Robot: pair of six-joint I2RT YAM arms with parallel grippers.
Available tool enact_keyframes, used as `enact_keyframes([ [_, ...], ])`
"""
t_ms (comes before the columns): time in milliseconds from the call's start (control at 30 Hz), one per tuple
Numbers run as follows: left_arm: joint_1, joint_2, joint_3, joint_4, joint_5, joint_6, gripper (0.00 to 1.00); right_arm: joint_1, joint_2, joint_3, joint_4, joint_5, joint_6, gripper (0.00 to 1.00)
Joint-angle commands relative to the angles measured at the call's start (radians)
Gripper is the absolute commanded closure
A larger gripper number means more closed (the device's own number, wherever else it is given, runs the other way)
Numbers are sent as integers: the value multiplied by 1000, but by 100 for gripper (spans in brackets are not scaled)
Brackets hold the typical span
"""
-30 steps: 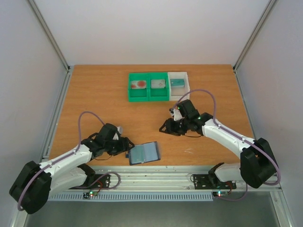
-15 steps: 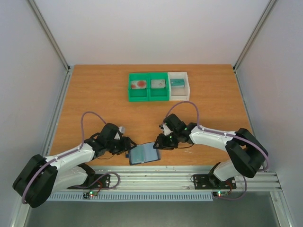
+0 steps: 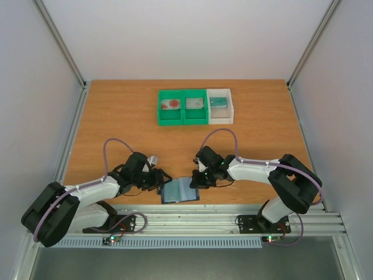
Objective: Take the credit cards out of the card holder
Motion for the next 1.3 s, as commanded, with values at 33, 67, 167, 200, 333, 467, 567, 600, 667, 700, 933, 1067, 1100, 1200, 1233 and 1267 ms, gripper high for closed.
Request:
enact_keyframes([
  [33,-4,-12,-3,79,52,-17,47,10,-75,-52,-4,112,22,99],
  [67,-4,-29,0,69,51,-20,47,9,-97,-62,-17,134,25,99],
  [167,-4,-78,20,-5,24,-19,47,9,-165,-83,-63,186,37,99],
  [200,-4,-91,28,-33,16,-13,47,10,-183,-87,-78,195,40,99],
  [333,-4,-131,41,-92,16,-4,47,9,-242,-83,-152,222,41,86],
  [467,-5,-150,57,-125,44,-24,46,10,-294,-69,-169,197,19,78],
  [567,-12,-167,53,-110,80,-34,46,18,-306,-46,-151,158,23,77],
  [600,-13,-177,44,-96,81,-46,46,23,-303,-41,-138,144,30,77],
  [667,-14,-193,24,-68,87,-64,45,40,-288,-24,-108,121,48,77],
  [700,-13,-194,16,-62,90,-71,44,52,-278,-16,-95,116,54,77],
  [933,-14,-234,10,-95,117,-73,39,127,-175,62,-68,136,72,77],
  [1067,-14,-297,17,-156,98,-73,38,147,-122,72,-41,134,90,77],
  [1100,-13,-311,16,-165,94,-76,38,151,-106,70,-25,129,94,77],
  [1200,-14,-353,15,-214,84,-89,38,153,-47,75,13,109,103,77],
  [1233,-15,-369,15,-234,80,-90,37,153,-25,79,25,99,103,77],
  [1267,-14,-388,15,-253,74,-92,37,153,-8,81,40,88,105,77],
])
